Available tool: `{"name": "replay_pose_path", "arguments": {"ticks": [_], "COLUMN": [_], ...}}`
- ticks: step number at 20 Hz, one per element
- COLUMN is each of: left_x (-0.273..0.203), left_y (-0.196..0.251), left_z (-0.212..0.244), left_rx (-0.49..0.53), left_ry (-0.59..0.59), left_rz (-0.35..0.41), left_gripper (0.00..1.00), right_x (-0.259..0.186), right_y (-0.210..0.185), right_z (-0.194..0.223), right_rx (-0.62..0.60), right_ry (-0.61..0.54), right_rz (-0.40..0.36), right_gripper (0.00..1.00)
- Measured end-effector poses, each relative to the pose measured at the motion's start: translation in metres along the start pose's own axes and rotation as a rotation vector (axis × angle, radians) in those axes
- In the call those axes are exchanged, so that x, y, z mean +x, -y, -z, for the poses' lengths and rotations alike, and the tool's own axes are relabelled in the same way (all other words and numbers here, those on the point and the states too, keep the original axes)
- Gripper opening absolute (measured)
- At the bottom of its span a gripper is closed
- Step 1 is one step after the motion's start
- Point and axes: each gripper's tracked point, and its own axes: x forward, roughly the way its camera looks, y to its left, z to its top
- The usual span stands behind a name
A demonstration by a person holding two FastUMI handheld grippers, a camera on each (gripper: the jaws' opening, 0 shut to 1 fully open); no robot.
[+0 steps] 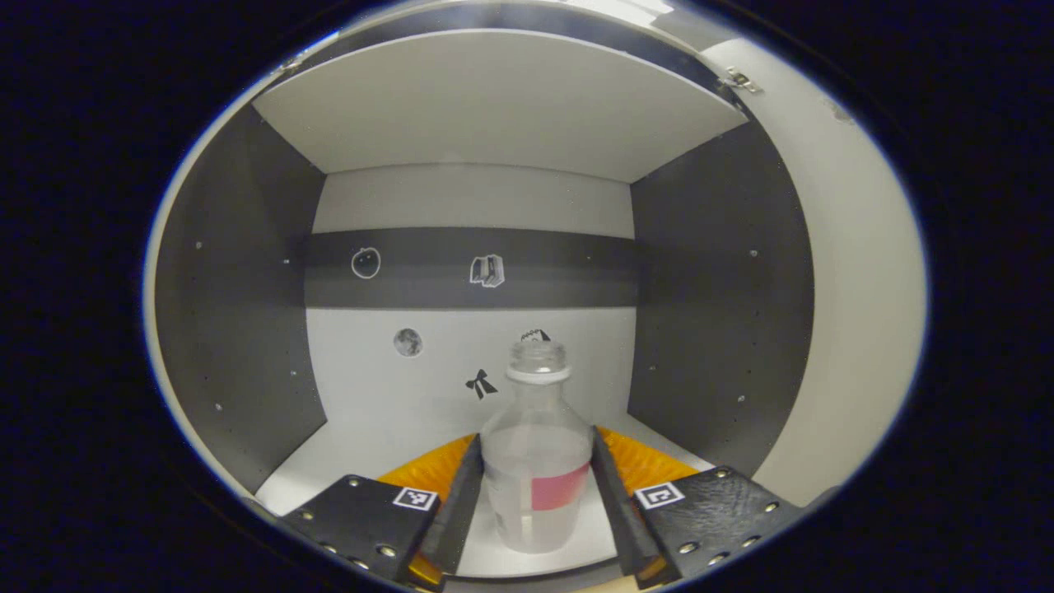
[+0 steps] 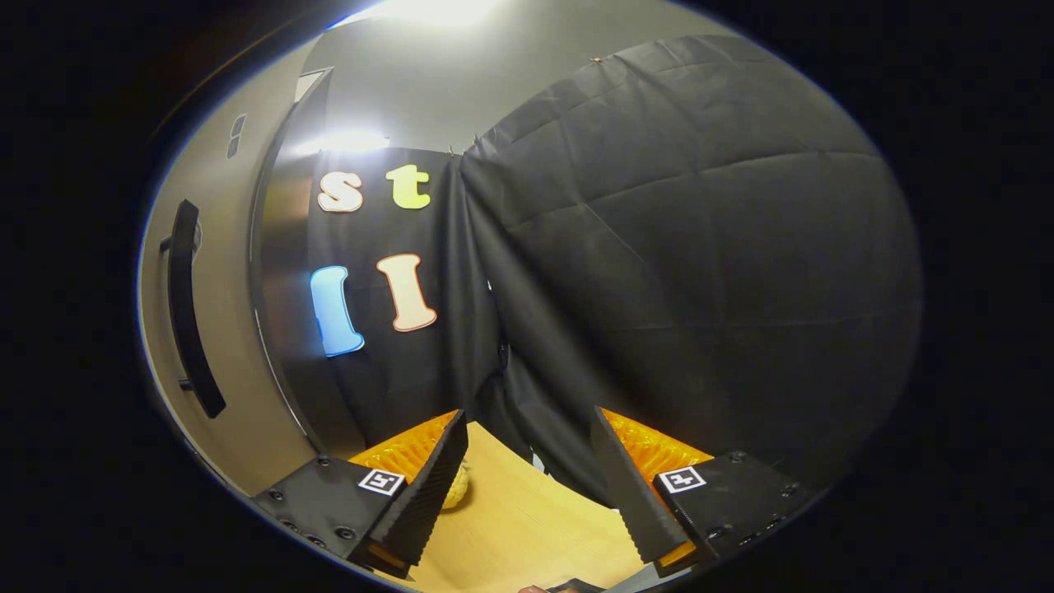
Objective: Grasp the bottle in the cabinet with the left hand and place it on the coaster, then close the right door with the right hand and the left door with the left hand.
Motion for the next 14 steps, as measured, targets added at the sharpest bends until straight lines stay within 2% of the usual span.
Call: {"name": "replay_pose_path", "arguments": {"ticks": [4, 5, 6, 7, 8, 12, 14], "left_x": [-0.001, -0.004, -0.009, -0.014, -0.020, -0.051, -0.071], "left_y": [0.006, 0.006, 0.007, 0.008, 0.008, 0.012, 0.011], "left_z": [-0.001, -0.001, -0.003, -0.006, -0.009, -0.027, -0.036], "left_rx": [0.002, -0.006, -0.014, -0.020, -0.019, -0.036, -0.058], "left_ry": [-0.001, -0.001, 0.001, 0.005, 0.006, 0.025, 0.039], "left_rz": [0.004, 0.008, 0.013, 0.018, 0.023, 0.074, 0.105], "left_gripper": [0.69, 0.59, 0.76, 0.67, 0.67, 0.67, 0.67], "right_x": [0.012, 0.014, 0.016, 0.017, 0.018, 0.020, 0.020], "right_y": [-0.010, -0.013, -0.015, -0.019, -0.020, -0.028, -0.033], "right_z": [-0.002, -0.003, -0.003, -0.004, -0.004, -0.002, -0.005], "right_rx": [0.002, 0.002, 0.001, 0.000, -0.004, -0.015, -0.025], "right_ry": [-0.003, -0.002, 0.000, 0.001, 0.002, -0.007, -0.004], "right_rz": [-0.031, -0.038, -0.045, -0.050, -0.054, -0.069, -0.076], "right_gripper": [0.96, 0.96, 0.92, 0.92, 0.96, 0.96, 0.92]}}
